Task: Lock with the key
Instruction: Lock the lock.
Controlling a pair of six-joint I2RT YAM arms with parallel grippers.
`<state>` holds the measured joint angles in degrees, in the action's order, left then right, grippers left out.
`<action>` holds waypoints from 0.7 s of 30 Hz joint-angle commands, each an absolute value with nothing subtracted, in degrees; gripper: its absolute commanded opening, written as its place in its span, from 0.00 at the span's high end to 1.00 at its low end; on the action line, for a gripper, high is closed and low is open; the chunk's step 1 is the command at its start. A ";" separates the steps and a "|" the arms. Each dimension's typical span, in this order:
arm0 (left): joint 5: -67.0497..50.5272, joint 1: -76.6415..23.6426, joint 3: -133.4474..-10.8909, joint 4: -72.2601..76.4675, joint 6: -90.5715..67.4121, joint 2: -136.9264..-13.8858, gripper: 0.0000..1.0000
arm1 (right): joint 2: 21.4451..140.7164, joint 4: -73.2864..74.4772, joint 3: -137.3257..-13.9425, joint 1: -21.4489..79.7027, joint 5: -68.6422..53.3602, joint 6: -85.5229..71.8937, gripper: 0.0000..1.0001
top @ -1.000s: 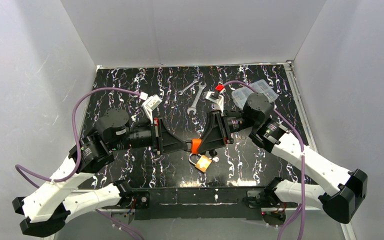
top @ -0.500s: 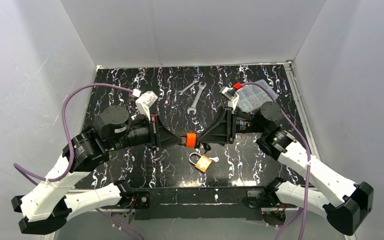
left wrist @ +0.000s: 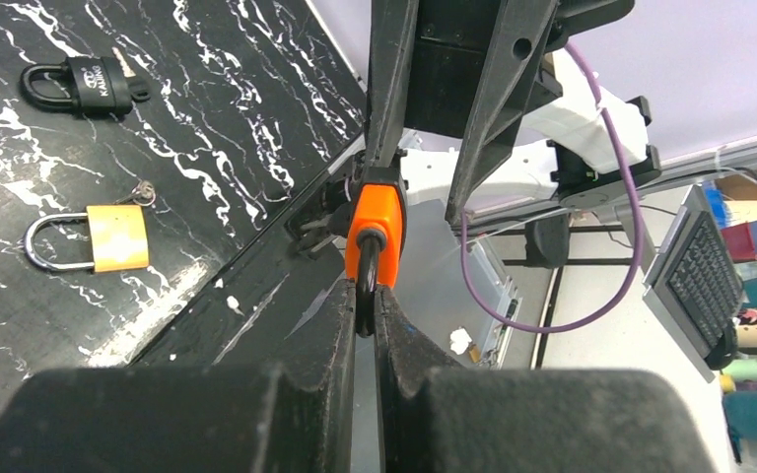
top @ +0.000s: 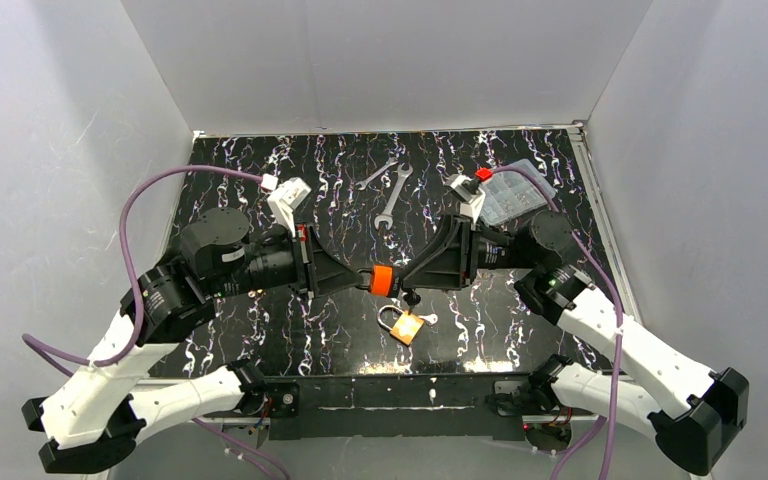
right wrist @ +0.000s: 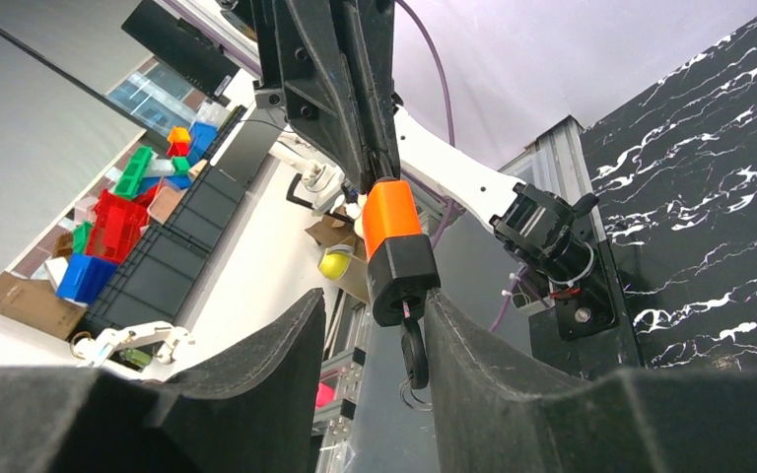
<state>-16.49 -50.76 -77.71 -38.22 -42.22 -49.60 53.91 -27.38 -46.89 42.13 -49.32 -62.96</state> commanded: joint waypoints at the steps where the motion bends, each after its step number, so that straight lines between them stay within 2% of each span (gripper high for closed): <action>1: -18.86 -49.37 -78.55 -32.93 -44.21 -48.50 1.00 | 52.11 -32.47 -46.80 42.16 -50.18 -63.44 0.51; 8: -21.59 -48.65 -77.52 -28.44 -46.05 -47.50 1.00 | 51.80 -31.16 -46.52 42.12 -50.20 -62.71 0.51; 12: -21.73 -48.52 -78.15 -28.54 -45.80 -47.61 1.00 | 51.55 -31.12 -46.40 42.15 -50.11 -62.75 0.55; 15: -21.94 -48.53 -78.25 -29.20 -45.63 -48.06 1.00 | 51.58 -30.68 -46.71 42.11 -49.80 -62.66 0.69; 18: -21.68 -48.43 -78.11 -29.57 -45.22 -48.25 1.00 | 51.59 -29.77 -46.99 42.15 -49.53 -62.29 0.89; 19: -21.21 -48.48 -78.20 -30.33 -44.59 -48.30 1.00 | 51.55 -29.63 -47.02 42.08 -49.49 -62.12 0.98; 21: -18.78 -48.35 -79.07 -33.23 -42.08 -48.36 1.00 | 51.28 -28.79 -46.90 42.06 -49.20 -61.48 0.99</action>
<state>-20.56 -48.80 -77.41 -32.75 -44.99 -48.56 52.53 -28.40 -46.24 42.11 -49.67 -62.72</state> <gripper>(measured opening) 0.047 0.058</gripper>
